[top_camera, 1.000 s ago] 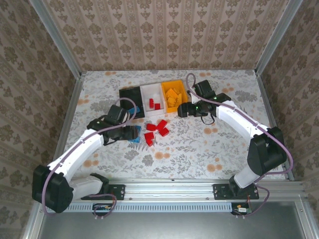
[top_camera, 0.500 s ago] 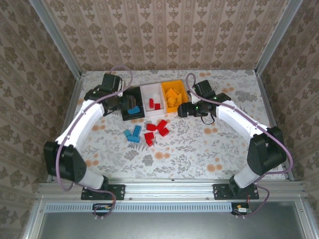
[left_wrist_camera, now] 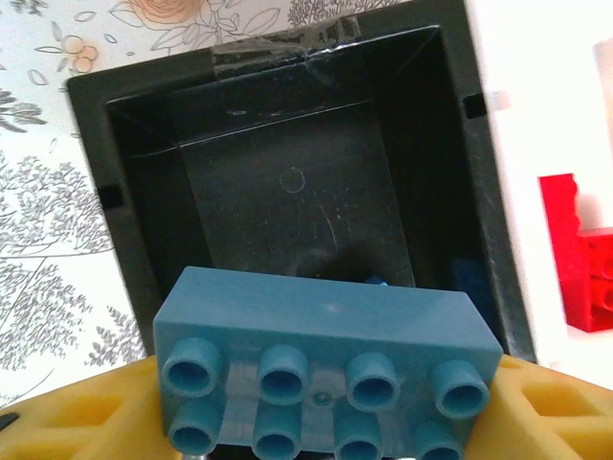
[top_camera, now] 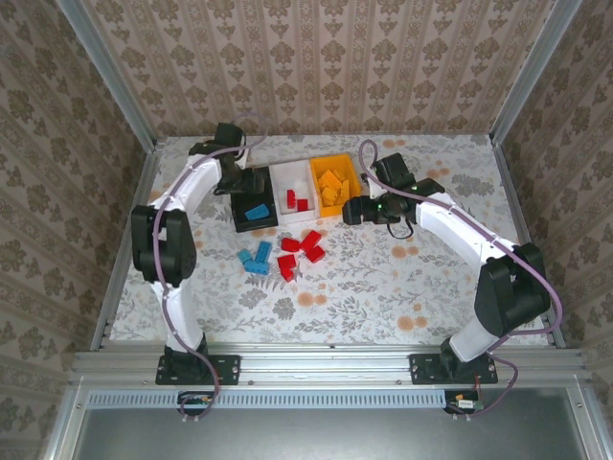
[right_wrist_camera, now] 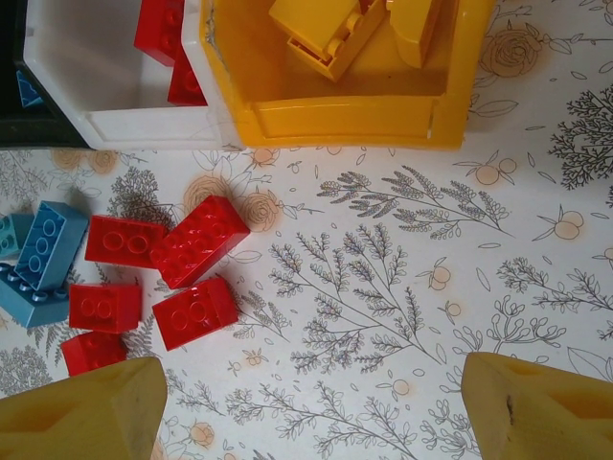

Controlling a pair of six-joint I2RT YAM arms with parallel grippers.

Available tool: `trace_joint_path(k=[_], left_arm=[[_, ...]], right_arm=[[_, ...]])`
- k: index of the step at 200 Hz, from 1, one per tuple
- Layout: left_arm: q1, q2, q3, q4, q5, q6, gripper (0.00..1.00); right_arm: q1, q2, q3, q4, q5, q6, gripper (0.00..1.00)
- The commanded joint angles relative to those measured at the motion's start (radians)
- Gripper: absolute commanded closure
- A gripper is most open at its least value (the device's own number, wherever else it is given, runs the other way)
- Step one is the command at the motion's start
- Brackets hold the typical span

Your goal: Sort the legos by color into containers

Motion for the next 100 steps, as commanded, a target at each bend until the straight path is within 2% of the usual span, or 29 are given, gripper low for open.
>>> trace_joint_path(k=[1, 28, 51, 100], left_arm=[[0.008, 0.045, 0.053, -0.050, -0.003, 0.038, 0.35], [0.010, 0.086, 0.060, -0.050, 0.006, 0.033, 0.33], [0.010, 0.092, 0.060, -0.050, 0.009, 0.030, 0.26], [0.013, 0.040, 0.046, -0.055, 0.020, 0.029, 0.16]], right_arm=[[-0.004, 0.020, 0.030, -0.012, -0.028, 0.012, 0.18], [-0.004, 0.027, 0.033, -0.015, -0.029, 0.013, 0.17], [-0.004, 0.032, 0.034, -0.016, -0.029, 0.014, 0.17], [-0.004, 0.035, 0.036, -0.018, -0.032, 0.013, 0.16]])
